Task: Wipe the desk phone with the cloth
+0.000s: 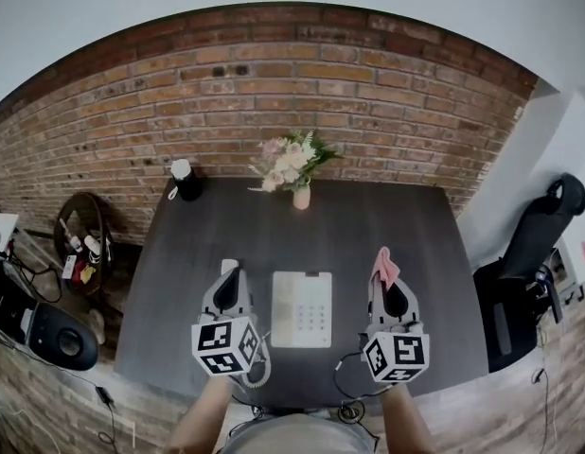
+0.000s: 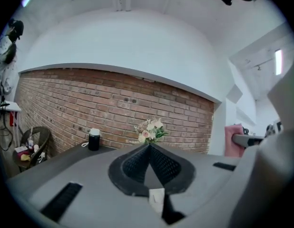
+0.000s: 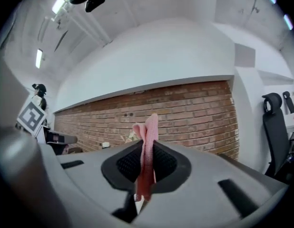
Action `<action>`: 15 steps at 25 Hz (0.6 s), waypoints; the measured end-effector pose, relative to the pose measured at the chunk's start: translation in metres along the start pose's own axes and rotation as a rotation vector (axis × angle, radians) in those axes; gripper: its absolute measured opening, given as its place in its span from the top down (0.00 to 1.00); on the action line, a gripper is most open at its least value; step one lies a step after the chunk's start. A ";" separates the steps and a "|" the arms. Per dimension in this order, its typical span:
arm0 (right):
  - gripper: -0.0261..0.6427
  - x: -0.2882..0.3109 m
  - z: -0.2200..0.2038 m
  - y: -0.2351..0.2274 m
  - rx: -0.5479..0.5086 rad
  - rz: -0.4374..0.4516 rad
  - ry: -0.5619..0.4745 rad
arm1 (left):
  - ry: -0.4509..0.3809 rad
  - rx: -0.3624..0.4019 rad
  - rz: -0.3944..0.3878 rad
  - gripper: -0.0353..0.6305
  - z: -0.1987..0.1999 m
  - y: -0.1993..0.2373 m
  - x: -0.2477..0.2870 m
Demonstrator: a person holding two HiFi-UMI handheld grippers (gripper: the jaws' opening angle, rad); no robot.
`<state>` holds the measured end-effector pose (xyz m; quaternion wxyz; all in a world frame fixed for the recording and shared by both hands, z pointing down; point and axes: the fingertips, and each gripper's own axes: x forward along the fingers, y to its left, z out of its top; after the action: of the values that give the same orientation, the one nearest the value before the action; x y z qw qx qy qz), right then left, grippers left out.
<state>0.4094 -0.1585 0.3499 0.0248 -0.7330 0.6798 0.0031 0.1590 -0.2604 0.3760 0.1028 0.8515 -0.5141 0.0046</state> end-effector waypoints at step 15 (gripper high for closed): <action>0.93 -0.018 0.018 -0.015 -0.014 -0.099 -0.026 | 0.030 -0.027 -0.012 0.94 -0.010 0.000 -0.007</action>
<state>0.4236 -0.1386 0.3336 0.0289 -0.7658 0.6422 0.0162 0.1566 -0.2531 0.3851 0.1222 0.8529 -0.5075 0.0098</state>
